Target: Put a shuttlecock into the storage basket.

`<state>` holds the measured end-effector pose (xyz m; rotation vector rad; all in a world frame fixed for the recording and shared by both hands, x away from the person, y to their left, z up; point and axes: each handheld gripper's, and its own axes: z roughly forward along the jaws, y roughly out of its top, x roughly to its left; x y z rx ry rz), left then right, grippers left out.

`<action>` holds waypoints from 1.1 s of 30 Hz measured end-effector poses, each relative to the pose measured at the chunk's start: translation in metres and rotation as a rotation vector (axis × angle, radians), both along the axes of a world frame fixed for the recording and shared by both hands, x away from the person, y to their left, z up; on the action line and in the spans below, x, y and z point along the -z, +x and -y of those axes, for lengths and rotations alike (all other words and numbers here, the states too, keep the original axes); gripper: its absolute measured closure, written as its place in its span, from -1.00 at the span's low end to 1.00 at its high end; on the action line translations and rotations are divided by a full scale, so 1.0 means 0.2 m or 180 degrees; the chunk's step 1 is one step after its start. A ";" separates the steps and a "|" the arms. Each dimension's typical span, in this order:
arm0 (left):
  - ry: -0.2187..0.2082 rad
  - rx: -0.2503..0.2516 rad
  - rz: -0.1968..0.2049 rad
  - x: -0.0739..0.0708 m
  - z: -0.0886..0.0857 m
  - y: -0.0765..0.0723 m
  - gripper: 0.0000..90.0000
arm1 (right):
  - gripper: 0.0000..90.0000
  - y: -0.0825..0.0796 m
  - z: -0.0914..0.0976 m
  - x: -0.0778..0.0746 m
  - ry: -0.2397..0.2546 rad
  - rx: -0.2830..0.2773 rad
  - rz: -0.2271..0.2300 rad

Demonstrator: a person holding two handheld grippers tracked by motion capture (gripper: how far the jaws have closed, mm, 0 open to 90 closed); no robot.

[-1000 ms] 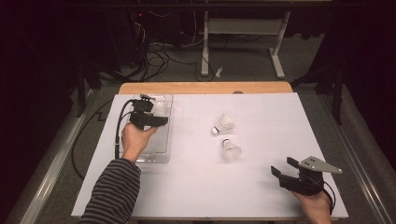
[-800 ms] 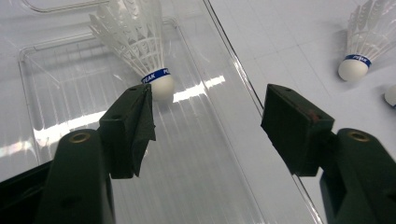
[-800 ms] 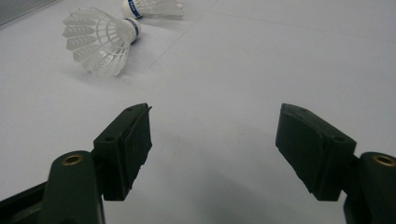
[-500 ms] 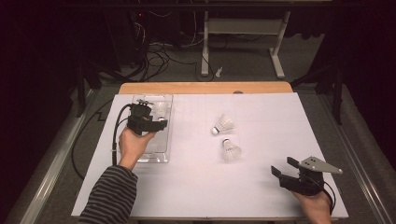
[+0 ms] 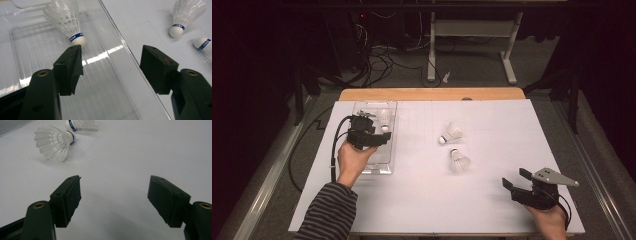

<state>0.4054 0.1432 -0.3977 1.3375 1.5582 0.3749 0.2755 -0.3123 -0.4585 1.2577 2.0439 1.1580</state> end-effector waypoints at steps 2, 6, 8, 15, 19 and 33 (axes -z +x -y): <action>0.0000 0.0014 0.0014 0.00 0.00 -0.01 -0.21 | -0.39 0.00 0.00 0.00 0.0000 -0.0001 0.0000; -0.0005 0.0036 0.0022 0.00 0.01 -0.02 -0.21 | -0.39 0.00 0.00 0.00 -0.0001 -0.0001 0.0001; -0.0007 0.0053 0.0032 0.00 0.01 -0.03 -0.21 | -0.39 0.00 0.00 0.00 0.0000 0.0000 -0.0001; -0.0025 0.0069 0.0043 0.00 0.01 -0.05 -0.21 | -0.39 0.00 0.00 0.00 0.0000 -0.0004 -0.0002; -0.0040 0.0081 0.0074 0.00 0.01 -0.07 -0.21 | -0.39 0.00 0.00 0.00 0.0003 -0.0002 -0.0002; -0.0112 0.0082 0.0047 0.01 -0.01 -0.10 -0.23 | -0.39 0.00 0.00 0.00 0.0002 -0.0001 -0.0004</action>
